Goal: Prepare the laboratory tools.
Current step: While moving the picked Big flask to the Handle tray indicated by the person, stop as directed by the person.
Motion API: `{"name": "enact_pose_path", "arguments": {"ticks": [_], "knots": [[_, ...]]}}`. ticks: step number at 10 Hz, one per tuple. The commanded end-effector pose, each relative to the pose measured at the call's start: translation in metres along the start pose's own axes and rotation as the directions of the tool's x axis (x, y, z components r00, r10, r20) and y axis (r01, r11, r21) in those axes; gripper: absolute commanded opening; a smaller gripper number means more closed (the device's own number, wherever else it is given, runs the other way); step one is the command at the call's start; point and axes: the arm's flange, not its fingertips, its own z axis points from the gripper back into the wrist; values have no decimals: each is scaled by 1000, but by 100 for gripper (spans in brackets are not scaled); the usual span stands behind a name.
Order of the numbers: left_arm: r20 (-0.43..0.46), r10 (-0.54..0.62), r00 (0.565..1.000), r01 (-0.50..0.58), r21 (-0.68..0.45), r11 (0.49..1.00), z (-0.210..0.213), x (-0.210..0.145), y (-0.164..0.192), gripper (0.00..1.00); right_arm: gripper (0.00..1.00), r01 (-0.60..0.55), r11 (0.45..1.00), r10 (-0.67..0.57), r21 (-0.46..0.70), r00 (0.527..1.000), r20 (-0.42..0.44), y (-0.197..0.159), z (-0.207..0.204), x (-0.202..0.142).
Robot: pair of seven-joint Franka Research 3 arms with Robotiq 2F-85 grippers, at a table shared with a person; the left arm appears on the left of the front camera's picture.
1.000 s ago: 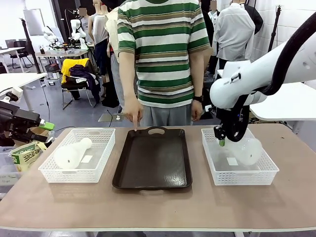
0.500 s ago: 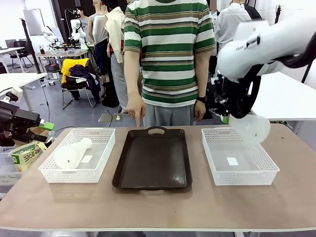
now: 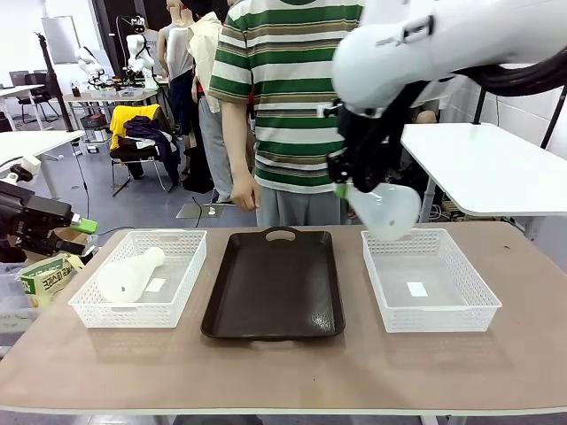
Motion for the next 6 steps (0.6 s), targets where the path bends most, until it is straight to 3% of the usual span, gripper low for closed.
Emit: {"name": "enact_pose_path", "arguments": {"ticks": [1,4,6], "knots": [[13,-5,1000,6,-17,1000,0,0,1,100,0,-31,999,33,42,998,-59,25,-21,40],[13,-5,1000,6,-17,1000,0,0,1,100,0,-94,994,101,53,984,-146,88,-78,77],[13,-5,1000,6,-17,1000,0,0,1,100,0,-130,991,136,45,976,-172,111,-116,94]]}}
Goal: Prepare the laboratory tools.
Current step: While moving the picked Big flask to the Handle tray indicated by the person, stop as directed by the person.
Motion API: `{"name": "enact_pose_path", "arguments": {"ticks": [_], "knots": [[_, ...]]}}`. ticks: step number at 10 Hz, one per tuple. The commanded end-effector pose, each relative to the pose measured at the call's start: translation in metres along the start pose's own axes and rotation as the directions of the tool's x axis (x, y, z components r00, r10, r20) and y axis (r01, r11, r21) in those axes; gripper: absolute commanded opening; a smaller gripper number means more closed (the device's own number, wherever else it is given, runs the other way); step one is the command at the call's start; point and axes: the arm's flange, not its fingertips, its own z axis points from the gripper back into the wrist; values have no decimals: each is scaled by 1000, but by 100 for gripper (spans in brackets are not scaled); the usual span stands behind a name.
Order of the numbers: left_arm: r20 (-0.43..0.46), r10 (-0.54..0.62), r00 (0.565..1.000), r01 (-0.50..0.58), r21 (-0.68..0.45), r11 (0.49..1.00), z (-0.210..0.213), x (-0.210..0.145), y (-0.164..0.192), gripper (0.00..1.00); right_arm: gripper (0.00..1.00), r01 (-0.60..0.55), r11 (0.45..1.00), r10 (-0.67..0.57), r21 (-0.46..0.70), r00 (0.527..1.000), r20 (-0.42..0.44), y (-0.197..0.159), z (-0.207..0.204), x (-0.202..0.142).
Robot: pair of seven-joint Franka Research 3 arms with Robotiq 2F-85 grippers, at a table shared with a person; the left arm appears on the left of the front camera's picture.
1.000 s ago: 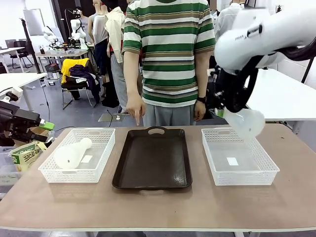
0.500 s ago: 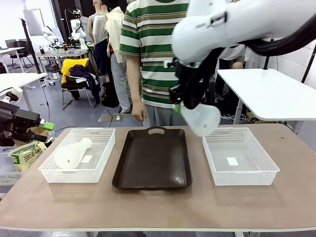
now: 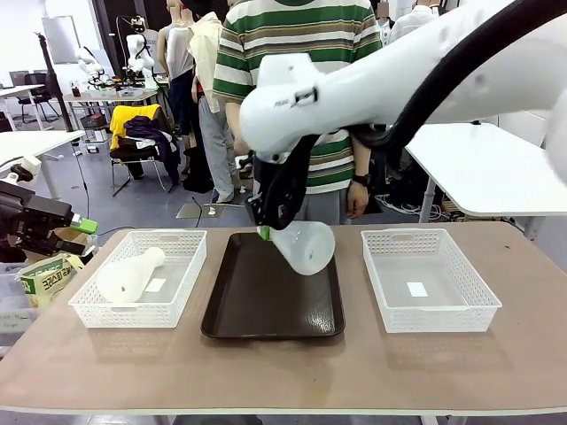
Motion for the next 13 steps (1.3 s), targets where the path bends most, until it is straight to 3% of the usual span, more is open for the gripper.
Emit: {"name": "enact_pose_path", "arguments": {"ticks": [1,4,7,13], "knots": [[14,-5,1000,5,-17,1000,1,0,1,100,0,12,999,-13,-32,1000,-23,1,-13,33],[14,-5,1000,5,-17,1000,1,0,1,100,0,51,998,-53,-23,996,-75,-7,-43,47],[14,-5,1000,5,-17,1000,1,0,1,100,0,53,999,-54,-10,994,-91,-11,-46,47],[14,-5,1000,5,-17,1000,1,0,1,100,0,33,999,-33,-2,997,-73,-14,-55,39]]}}
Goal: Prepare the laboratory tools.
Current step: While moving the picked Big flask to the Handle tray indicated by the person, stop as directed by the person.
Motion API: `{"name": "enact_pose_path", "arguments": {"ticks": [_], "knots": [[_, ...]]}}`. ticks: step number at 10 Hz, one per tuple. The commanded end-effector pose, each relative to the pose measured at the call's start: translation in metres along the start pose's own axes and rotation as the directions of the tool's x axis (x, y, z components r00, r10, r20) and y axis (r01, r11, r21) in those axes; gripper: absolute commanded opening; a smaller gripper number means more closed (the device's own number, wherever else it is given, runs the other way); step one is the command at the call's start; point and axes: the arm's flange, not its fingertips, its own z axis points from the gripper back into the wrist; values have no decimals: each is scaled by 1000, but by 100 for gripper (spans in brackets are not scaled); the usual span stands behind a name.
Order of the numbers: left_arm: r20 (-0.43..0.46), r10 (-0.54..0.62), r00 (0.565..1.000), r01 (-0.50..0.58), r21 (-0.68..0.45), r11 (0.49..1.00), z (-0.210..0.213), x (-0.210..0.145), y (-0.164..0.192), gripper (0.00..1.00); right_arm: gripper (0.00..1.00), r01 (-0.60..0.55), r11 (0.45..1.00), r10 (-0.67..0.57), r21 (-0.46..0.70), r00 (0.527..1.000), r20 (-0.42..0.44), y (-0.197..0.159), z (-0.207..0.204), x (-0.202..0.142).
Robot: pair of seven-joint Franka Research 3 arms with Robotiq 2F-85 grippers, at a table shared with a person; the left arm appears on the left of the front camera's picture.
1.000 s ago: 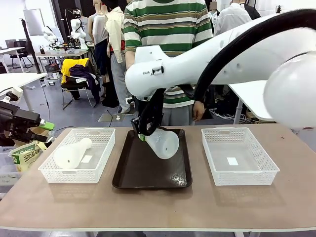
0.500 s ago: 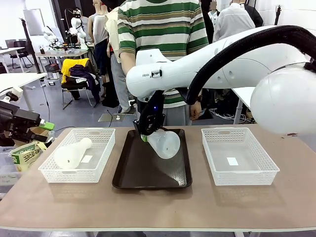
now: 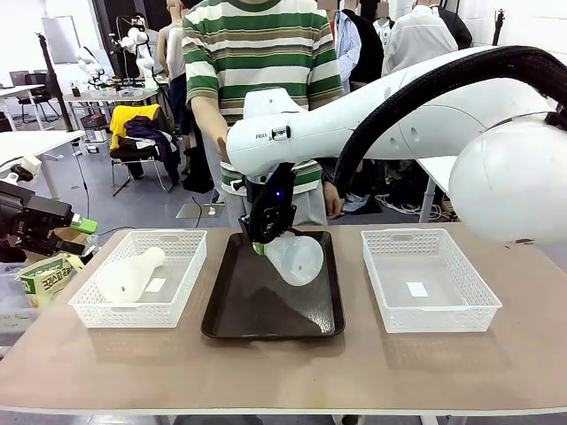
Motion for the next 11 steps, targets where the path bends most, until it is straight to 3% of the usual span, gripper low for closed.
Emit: {"name": "enact_pose_path", "arguments": {"ticks": [1,11], "knots": [[14,-6,1000,6,-18,1000,0,0,1,100,0,0,1000,0,0,1000,8,0,0,0],[14,-6,1000,6,-18,1000,0,0,1,100,0,0,1000,0,0,1000,8,0,0,0]]}}
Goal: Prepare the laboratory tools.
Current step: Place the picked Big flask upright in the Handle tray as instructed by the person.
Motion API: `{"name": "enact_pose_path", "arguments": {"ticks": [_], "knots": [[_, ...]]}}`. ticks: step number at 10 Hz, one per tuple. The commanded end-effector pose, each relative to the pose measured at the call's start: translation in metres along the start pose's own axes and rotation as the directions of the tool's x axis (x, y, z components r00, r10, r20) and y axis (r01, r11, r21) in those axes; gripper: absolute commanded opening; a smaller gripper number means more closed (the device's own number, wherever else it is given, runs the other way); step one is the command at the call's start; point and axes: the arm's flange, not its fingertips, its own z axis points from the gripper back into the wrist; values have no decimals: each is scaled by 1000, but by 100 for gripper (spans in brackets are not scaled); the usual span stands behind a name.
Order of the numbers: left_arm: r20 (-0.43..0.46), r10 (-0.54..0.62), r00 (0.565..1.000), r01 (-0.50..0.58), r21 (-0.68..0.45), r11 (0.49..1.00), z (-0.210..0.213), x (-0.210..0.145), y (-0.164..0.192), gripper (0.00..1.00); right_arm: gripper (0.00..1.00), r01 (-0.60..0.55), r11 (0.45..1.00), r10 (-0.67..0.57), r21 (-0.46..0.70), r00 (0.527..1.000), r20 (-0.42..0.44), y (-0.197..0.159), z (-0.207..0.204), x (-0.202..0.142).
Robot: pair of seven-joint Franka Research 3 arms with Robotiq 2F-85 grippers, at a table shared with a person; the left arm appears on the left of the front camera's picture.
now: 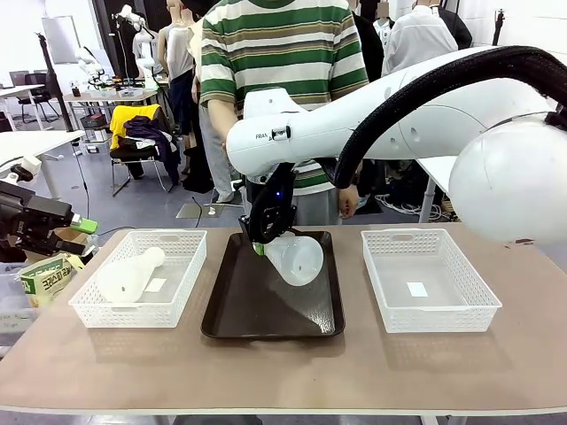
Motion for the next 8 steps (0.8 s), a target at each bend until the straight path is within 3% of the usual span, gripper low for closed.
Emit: {"name": "enact_pose_path", "arguments": {"ticks": [1,8], "knots": [[14,-6,1000,6,-18,1000,0,0,1,100,0,0,1000,0,0,1000,7,0,0,0],[14,-6,1000,6,-18,1000,0,0,1,100,0,0,1000,0,0,1000,7,0,0,0]]}}
